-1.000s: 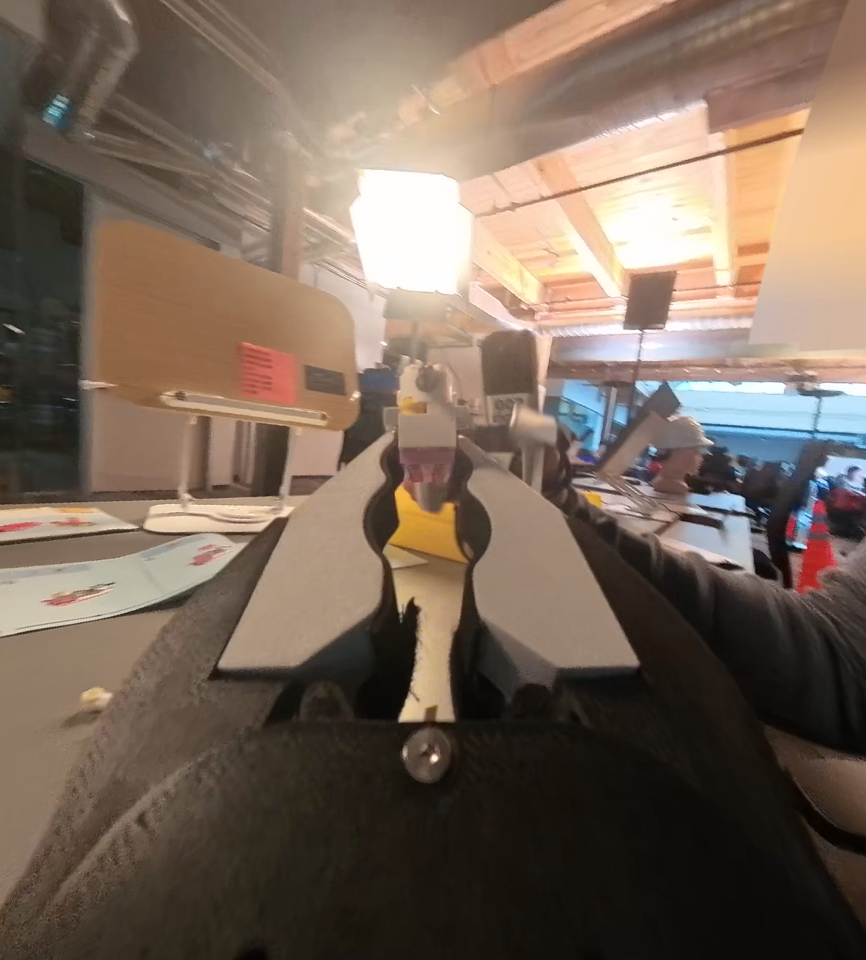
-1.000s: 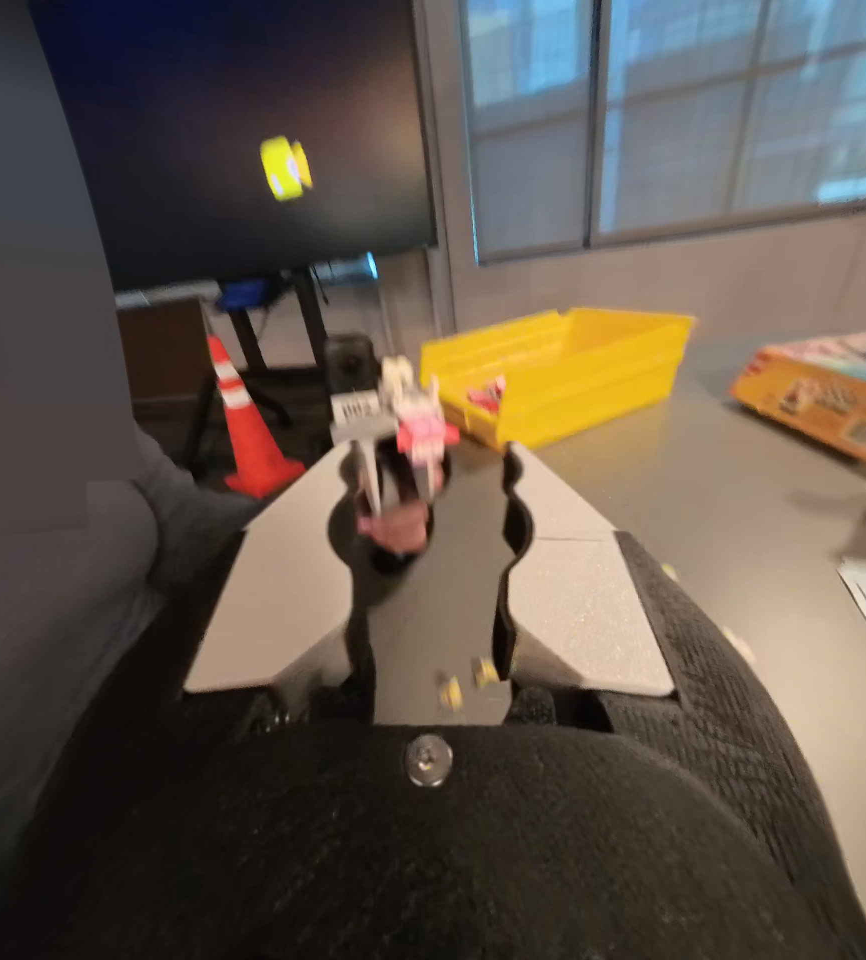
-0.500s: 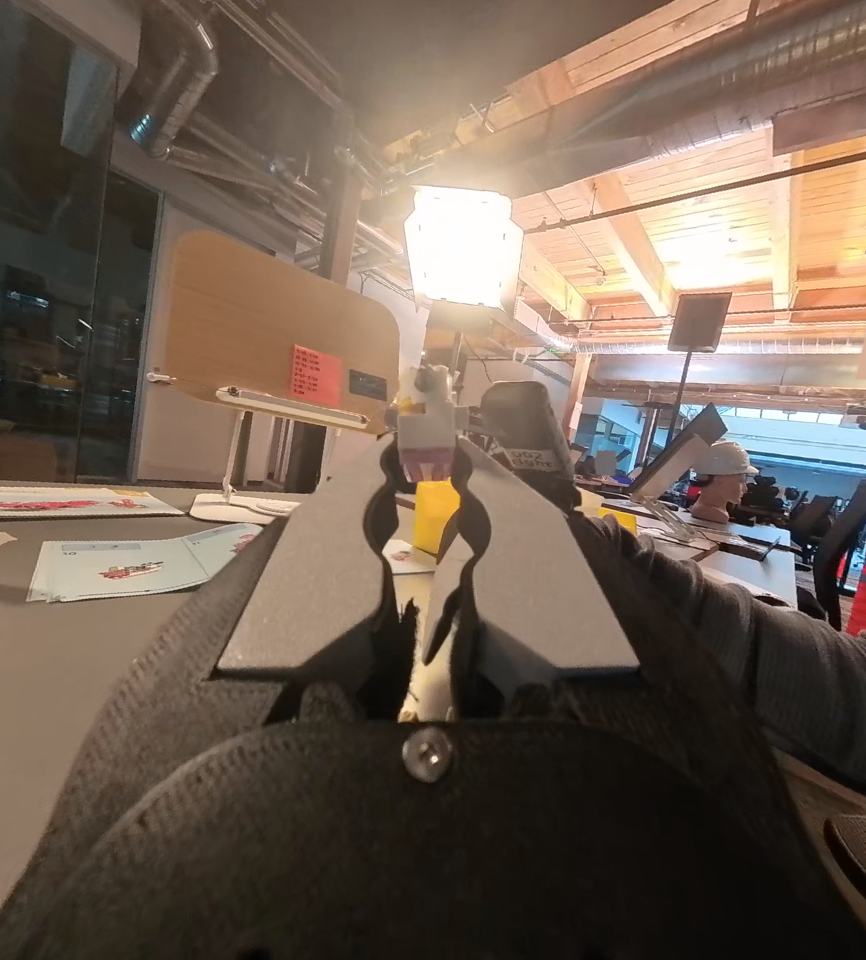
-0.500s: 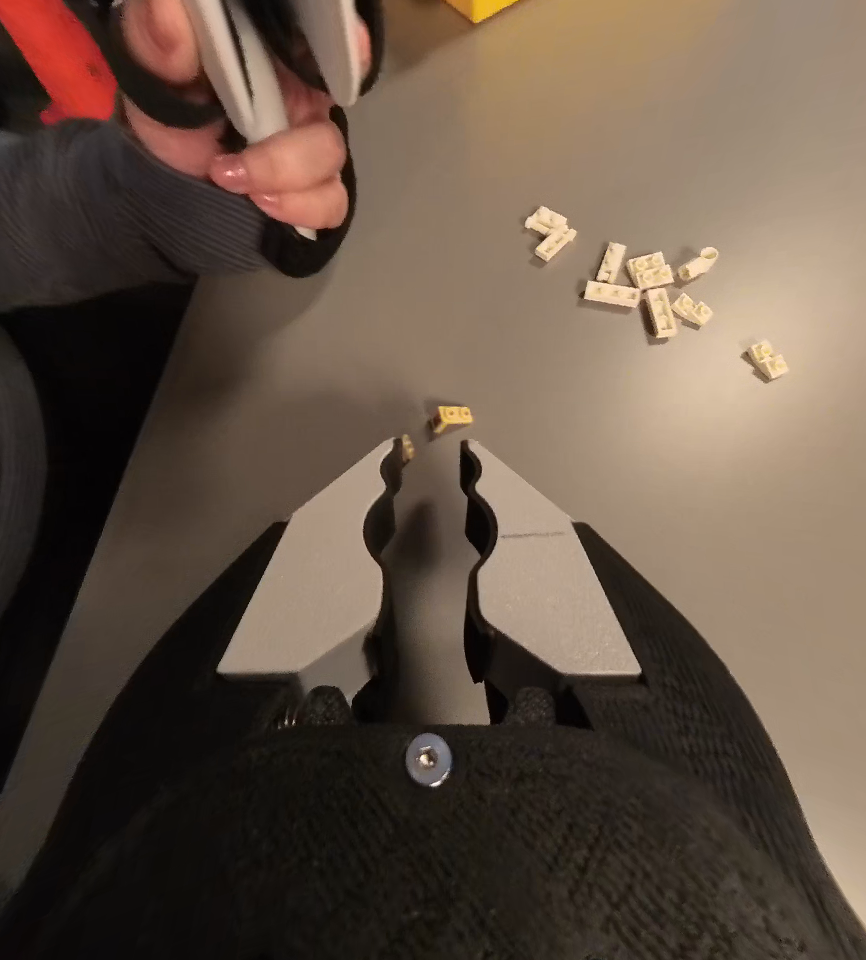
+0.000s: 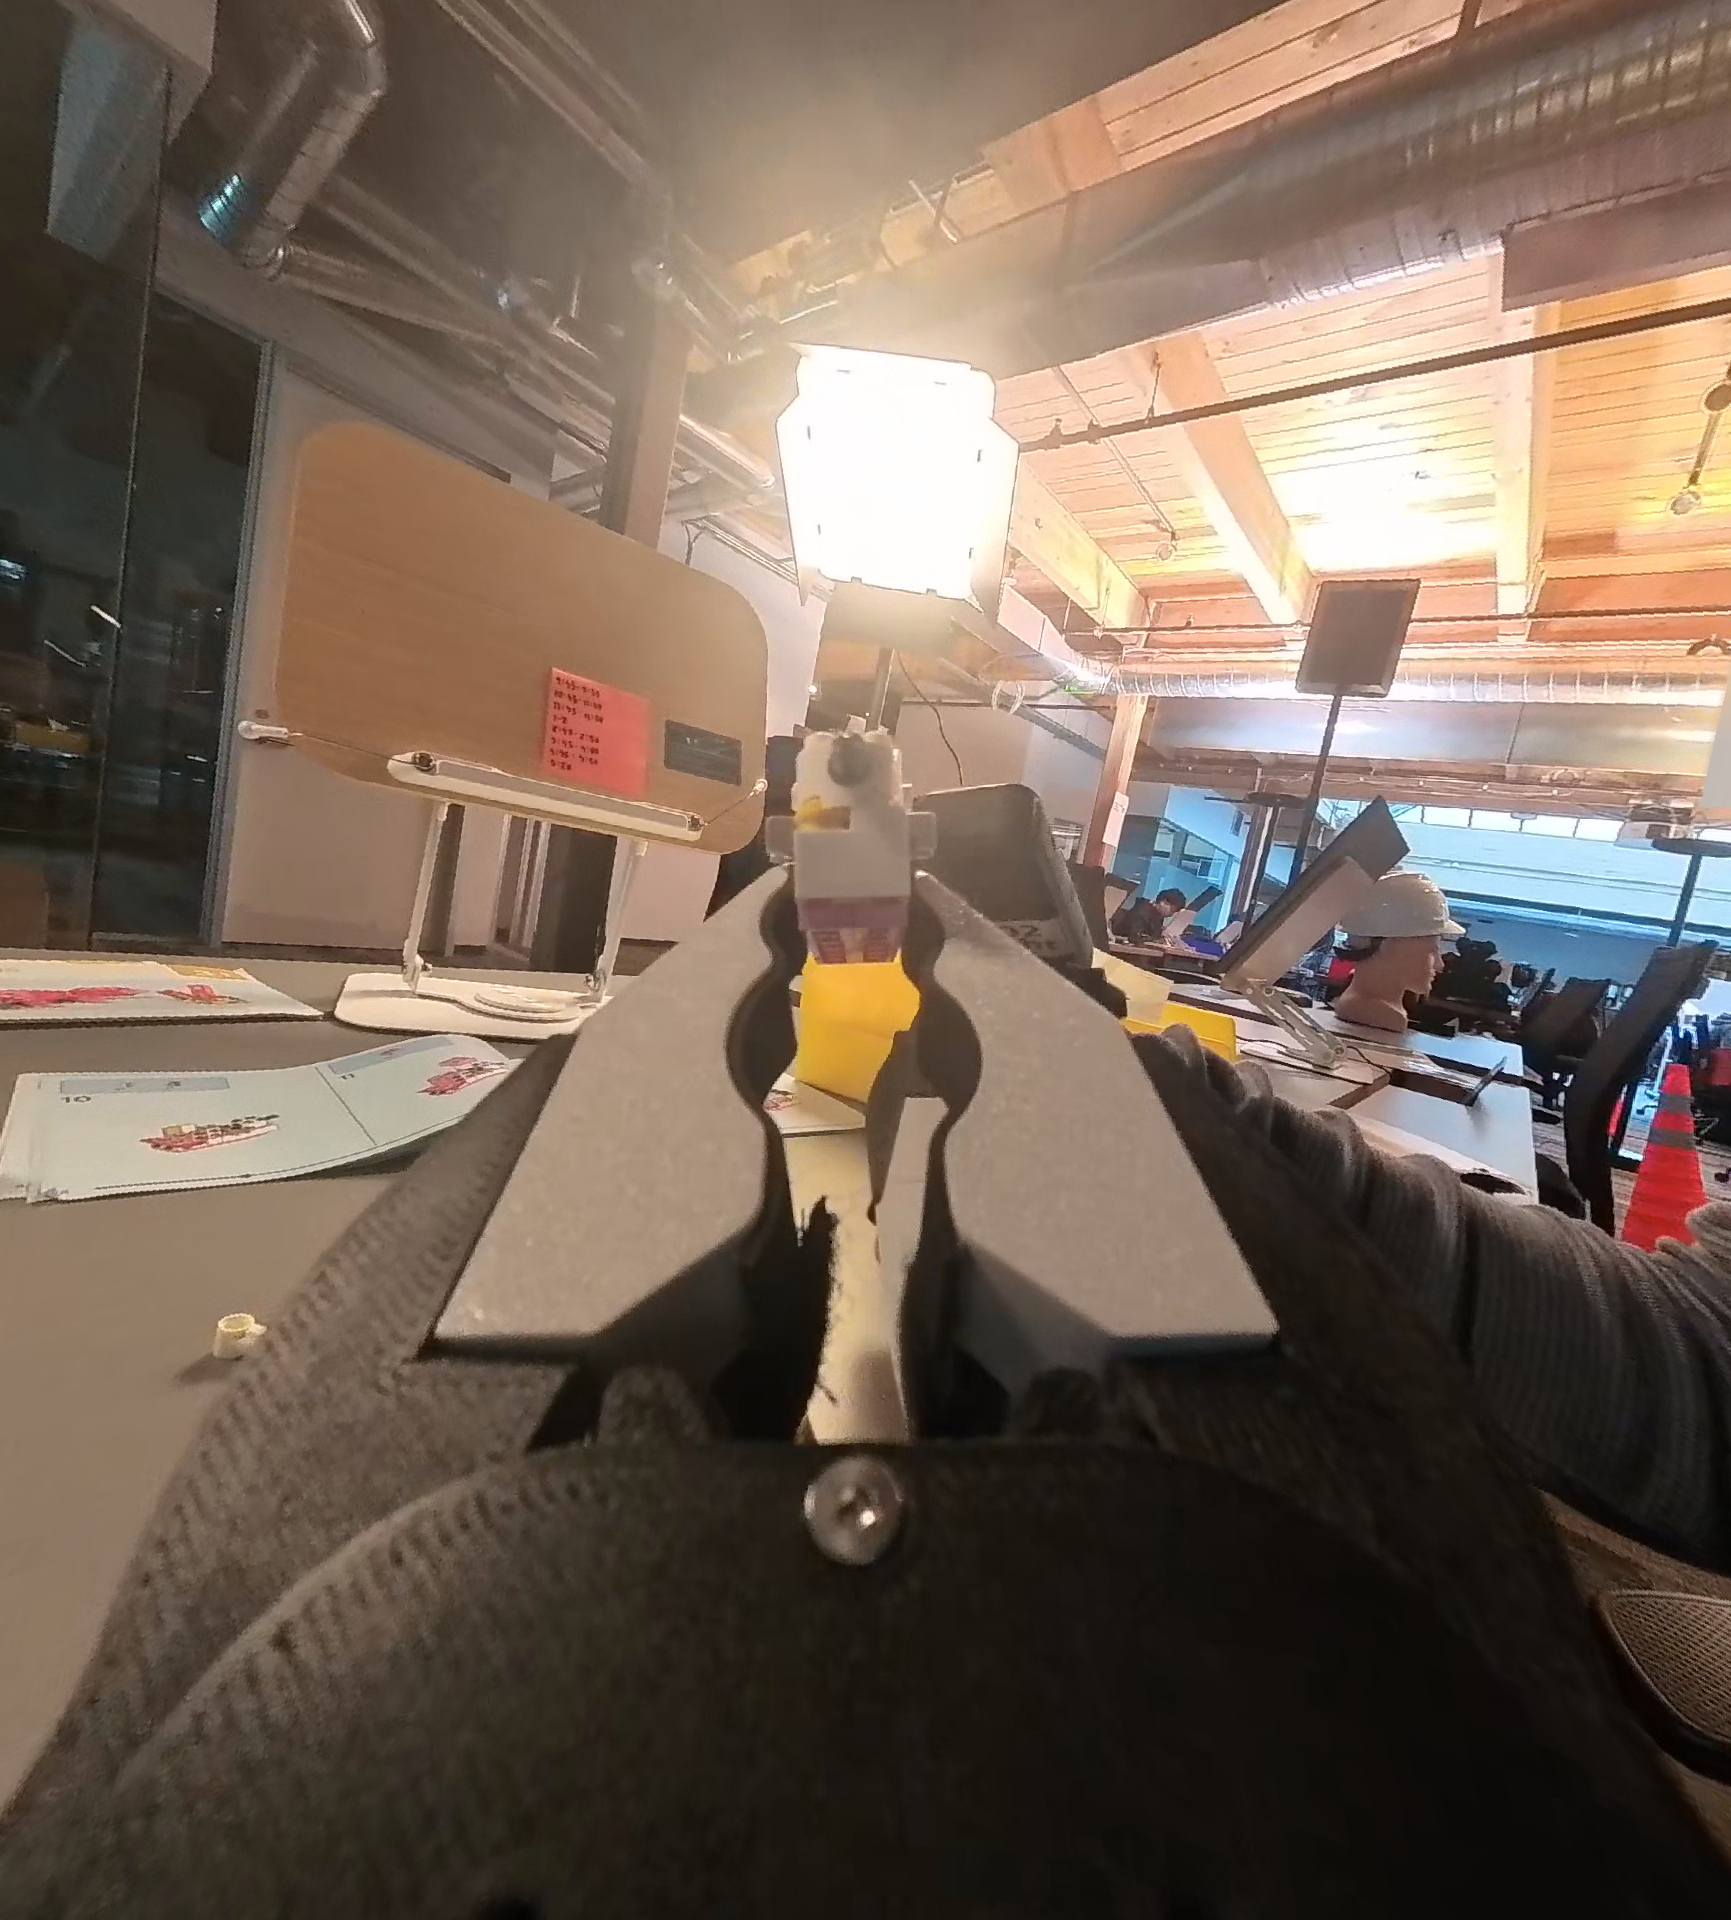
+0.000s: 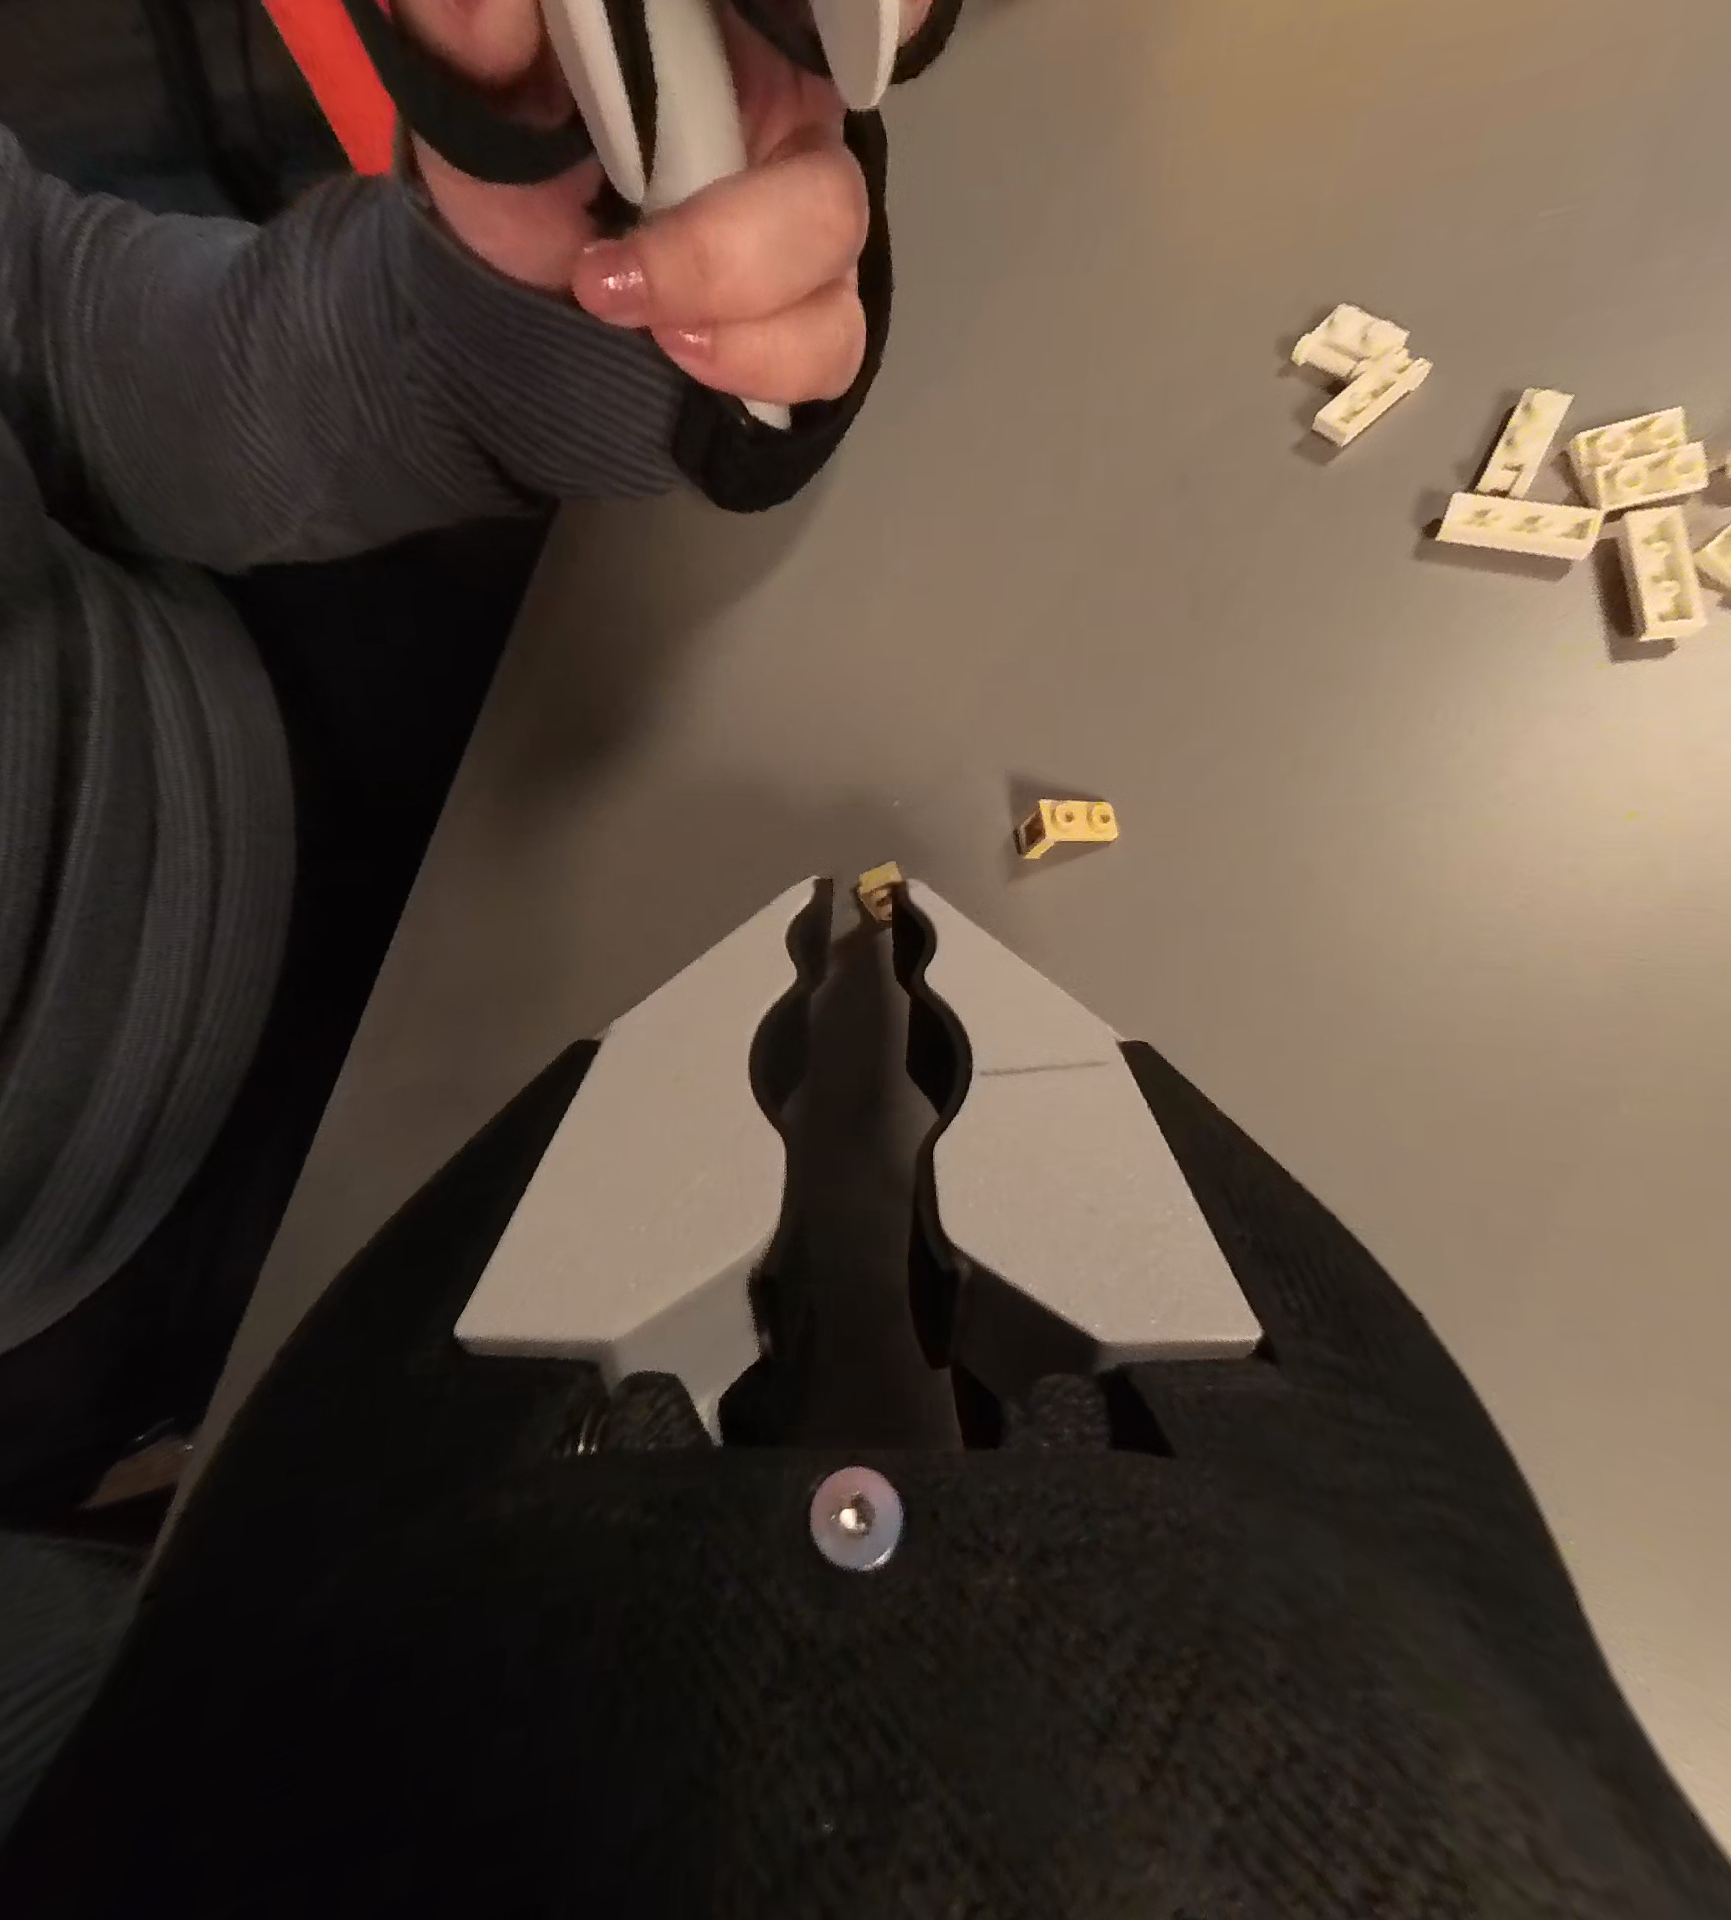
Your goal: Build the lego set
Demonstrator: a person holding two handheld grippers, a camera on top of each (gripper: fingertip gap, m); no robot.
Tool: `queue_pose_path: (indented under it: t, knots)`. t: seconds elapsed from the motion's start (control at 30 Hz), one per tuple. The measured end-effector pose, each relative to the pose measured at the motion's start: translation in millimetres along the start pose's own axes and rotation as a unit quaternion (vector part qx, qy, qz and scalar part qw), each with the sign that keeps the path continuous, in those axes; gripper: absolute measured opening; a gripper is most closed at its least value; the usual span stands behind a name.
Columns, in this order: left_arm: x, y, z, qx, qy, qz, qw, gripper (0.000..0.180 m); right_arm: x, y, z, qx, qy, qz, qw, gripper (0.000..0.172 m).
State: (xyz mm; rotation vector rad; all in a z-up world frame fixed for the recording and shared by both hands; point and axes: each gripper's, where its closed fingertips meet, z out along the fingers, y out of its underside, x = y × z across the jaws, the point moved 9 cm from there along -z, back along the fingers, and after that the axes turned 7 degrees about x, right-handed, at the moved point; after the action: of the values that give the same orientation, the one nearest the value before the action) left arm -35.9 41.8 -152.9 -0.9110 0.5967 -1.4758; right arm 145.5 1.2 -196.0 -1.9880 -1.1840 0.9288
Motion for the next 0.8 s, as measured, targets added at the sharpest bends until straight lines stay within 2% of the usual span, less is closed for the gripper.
queue_pose_path:
  t: [0.2,0.33,0.5,0.8]
  knots:
    - [0.0,0.6,0.3,-0.002,0.004,-0.006,1.000,0.016,3.8,-3.6,-3.0,0.039,0.022,-0.022,0.999,0.025]
    - [-0.4,0.7,0.3,-0.002,0.005,-0.009,1.000,0.016,-0.2,-3.1,2.1,0.041,-0.005,-0.032,0.999,0.025]
    - [-0.4,0.7,0.2,-0.003,0.007,-0.012,1.000,0.016,-4.6,4.2,1.0,0.025,-0.056,0.013,0.998,0.021]
    - [0.5,1.2,0.7,-0.005,0.015,-0.016,1.000,0.016,1.1,6.7,-0.7,0.031,-0.030,-0.009,0.999,0.016]
